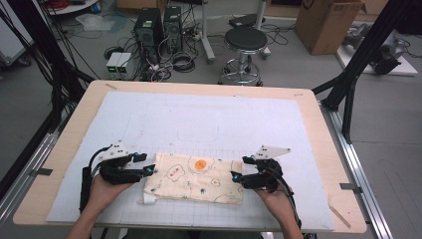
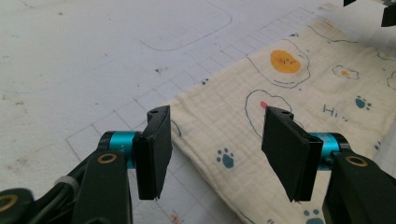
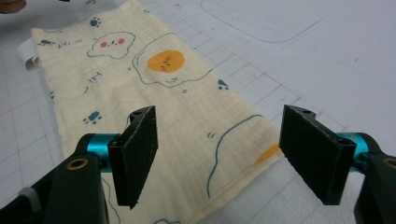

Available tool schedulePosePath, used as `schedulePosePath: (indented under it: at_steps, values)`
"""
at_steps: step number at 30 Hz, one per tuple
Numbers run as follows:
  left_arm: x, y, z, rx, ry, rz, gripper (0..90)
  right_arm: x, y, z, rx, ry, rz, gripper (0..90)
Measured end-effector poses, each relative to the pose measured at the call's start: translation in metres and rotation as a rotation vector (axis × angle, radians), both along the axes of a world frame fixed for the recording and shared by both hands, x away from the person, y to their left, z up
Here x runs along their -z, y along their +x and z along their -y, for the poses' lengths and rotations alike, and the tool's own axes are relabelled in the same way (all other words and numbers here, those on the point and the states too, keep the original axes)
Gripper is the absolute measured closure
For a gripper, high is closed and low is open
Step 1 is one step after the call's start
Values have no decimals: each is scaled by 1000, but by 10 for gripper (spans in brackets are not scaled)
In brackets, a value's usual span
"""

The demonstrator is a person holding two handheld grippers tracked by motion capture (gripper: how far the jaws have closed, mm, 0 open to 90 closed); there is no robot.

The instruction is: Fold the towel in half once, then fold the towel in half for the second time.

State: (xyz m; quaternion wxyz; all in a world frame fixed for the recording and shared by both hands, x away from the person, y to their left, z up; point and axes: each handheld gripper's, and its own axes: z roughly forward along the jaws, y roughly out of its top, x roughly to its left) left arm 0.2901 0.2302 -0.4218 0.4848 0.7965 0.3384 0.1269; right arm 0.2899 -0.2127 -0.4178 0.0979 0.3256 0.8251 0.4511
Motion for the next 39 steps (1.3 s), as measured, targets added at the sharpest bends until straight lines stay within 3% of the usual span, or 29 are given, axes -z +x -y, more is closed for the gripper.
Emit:
schedulePosePath:
  at_steps: [19,27,30,35,39]
  values:
    - [0,0,0,8,-6,-4,428,0,0,0,6,0,4,273]
    - [1,2,1,-12,-4,-5,432,2,2,0,12,-9,-5,279]
    - [2,8,4,-33,5,-10,437,4,6,0,36,-14,-4,304]
    - [5,21,8,-79,-25,-30,481,6,16,5,76,-2,-23,355]
    - [7,33,15,-90,15,-50,504,10,27,7,97,16,-42,417]
